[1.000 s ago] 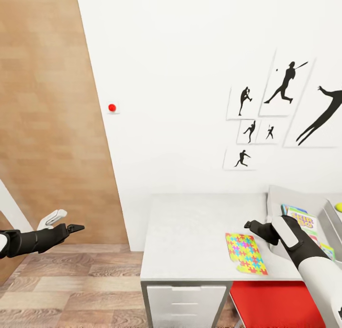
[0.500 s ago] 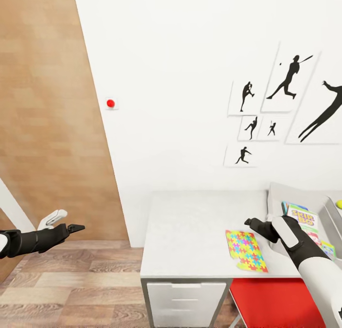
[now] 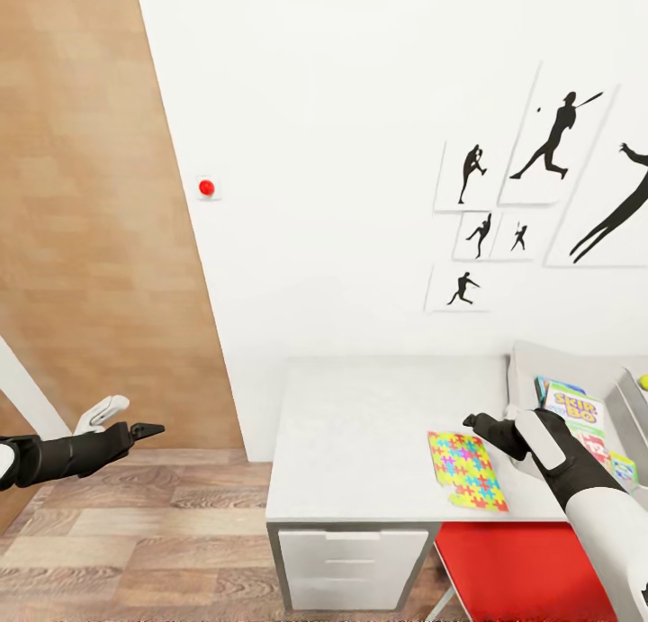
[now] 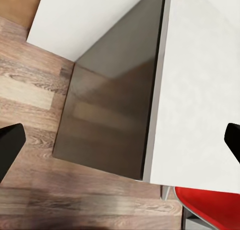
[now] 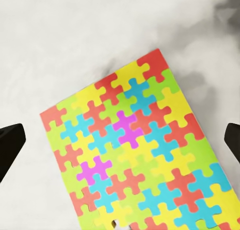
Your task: Put all the toys in the child's room - the three board games (two on the bed and one on the table), the two jigsaw puzzles on the table, and the tennis ball on the table - inside the toy box on the table in the child's room.
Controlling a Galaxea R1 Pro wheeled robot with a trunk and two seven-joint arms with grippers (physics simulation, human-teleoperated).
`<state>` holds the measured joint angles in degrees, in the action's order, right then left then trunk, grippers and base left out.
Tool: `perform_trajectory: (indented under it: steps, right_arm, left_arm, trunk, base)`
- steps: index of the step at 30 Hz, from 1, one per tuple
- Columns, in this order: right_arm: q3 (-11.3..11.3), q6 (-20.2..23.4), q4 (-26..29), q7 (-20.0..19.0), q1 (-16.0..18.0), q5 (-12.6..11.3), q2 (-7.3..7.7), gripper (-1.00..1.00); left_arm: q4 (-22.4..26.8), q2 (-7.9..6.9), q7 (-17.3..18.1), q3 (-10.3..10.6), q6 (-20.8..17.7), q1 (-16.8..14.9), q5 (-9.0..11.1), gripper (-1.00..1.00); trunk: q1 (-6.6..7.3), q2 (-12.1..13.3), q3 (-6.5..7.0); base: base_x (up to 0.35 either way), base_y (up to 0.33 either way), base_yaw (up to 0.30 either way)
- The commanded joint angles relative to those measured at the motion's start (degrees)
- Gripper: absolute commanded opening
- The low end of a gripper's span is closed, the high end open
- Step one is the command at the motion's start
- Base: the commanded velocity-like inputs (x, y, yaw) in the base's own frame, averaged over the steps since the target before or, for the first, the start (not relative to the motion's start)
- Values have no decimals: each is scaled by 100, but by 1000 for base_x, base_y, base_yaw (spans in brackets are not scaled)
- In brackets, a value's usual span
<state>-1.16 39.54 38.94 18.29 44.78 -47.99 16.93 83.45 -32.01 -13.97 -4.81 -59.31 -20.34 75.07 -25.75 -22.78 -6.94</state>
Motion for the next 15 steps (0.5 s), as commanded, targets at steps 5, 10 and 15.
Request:
perform_trajectory:
  steps: [5,10,15]
  right_arm:
    - [-7,10,9,52,4,-54,7,100]
    - [-12,-137,7,47,5,-60,4,100]
    - [-15,-234,-23,44,5,-61,4,100]
  left_arm:
    - [4,1,-54,-2,-19,-5,61,100]
    - [4,1,-53,-3,-19,-6,61,100]
    - [4,2,-53,-3,-19,-9,61,100]
  trunk:
    - [-4,-14,-60]
    - [-4,-14,-106]
    - [-4,-14,-152]
  base:
    - [0,0,0]
    - [0,0,0]
    - [0,0,0]
